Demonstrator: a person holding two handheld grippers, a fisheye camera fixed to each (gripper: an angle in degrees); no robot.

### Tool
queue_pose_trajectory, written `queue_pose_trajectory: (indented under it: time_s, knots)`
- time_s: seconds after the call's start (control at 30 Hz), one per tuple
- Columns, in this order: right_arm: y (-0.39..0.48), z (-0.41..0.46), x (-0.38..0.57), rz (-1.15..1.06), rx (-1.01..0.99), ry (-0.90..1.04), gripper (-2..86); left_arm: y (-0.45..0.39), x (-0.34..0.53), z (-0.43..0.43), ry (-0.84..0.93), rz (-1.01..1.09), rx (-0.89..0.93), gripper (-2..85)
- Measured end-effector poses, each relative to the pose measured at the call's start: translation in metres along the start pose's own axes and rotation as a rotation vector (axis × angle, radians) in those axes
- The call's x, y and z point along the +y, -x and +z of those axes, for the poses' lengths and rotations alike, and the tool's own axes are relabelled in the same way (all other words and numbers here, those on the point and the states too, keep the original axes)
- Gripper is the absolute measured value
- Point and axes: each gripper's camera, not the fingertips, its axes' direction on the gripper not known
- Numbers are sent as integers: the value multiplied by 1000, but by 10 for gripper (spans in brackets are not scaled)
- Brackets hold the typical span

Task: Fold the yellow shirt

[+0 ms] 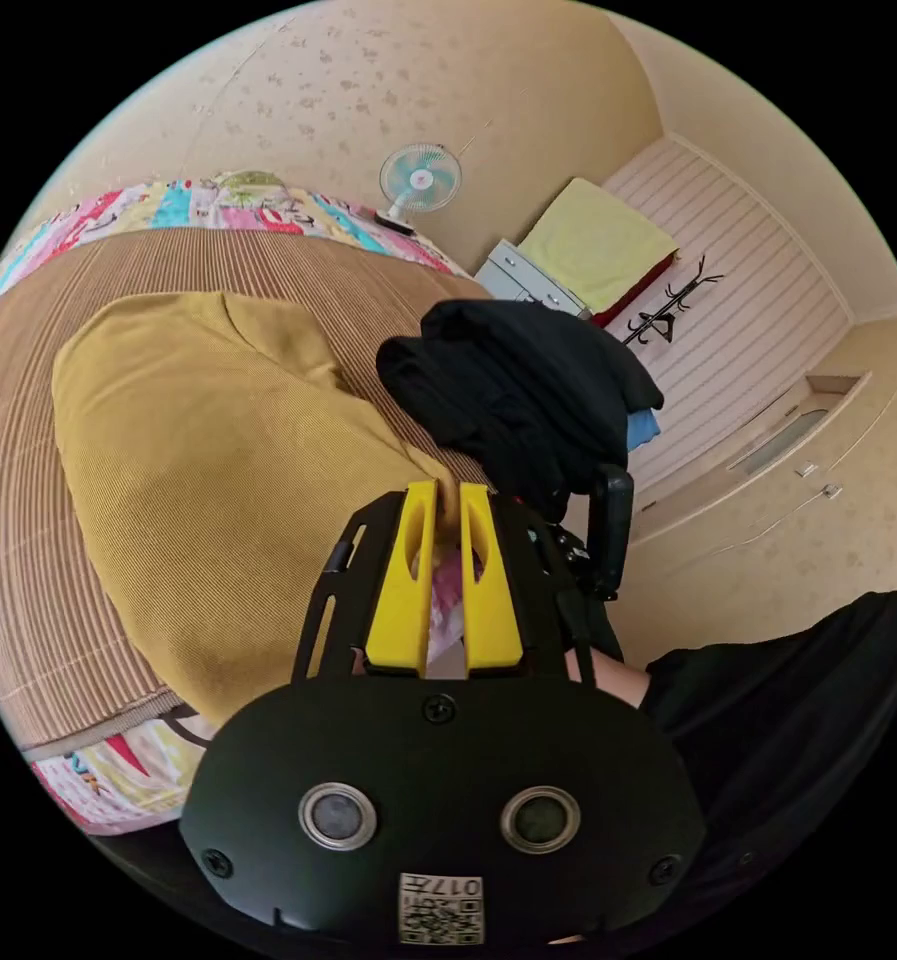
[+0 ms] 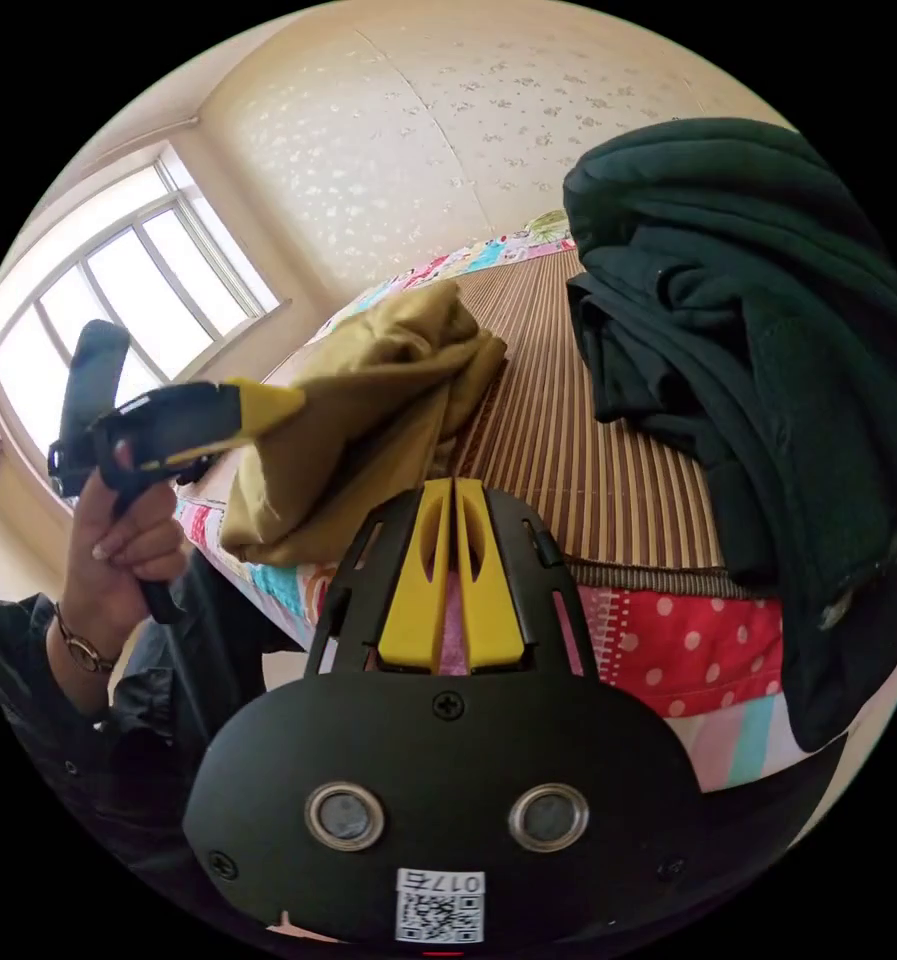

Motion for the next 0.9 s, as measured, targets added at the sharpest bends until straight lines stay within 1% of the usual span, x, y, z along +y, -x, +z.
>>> queue_pose_trajectory:
  time_s: [0.03,0.1,0.23,0.27,0.3,0.37,0.43,0.47,0.53,0.6,0.67,0.73,0.83,0.87,0.9]
  knots:
    - [-7,-1,1,15,-26,-5,5,4,8,11,21,-19,24,43]
    - [-17,-3,3,38,-62,-13,5,7,17,14,29,-37,15,44]
    - [-37,-5,5,91,-129,-40,8,6,33,-11,9,29,60,67]
    - [-41,-7,5,108,-135,-54,9,5,40,-23,-2,50,42,78]
    - [-43,-8,6,115,-135,-63,10,5,44,-29,-11,56,19,83]
    - [-45,-22,8,115,-139,-132,15,6,64,-57,-67,50,-131,95]
    - [-42,-39,10,101,-129,-203,20,13,81,-74,-103,18,-242,102]
    - [-39,-49,10,85,-137,-235,24,22,89,-82,-97,-18,-284,106]
    - [-37,-59,4,54,-192,-242,30,41,99,-89,-63,-84,-302,112]
    - [-35,-62,-6,25,-259,-207,40,62,111,-98,-63,-160,-294,125]
    - [-30,-58,-20,15,-281,-122,59,88,123,-109,-91,-245,-238,136]
    - [-25,-50,-28,3,-298,-63,75,108,126,-113,-104,-288,-168,147]
    - [-18,-20,-38,-11,-245,110,86,141,128,-111,-99,-376,-72,154]
    - [-18,-6,-41,-10,-204,187,85,152,127,-109,-89,-394,-30,131]
    - [-18,-2,-41,-5,-184,212,79,157,126,-109,-82,-401,-11,120]
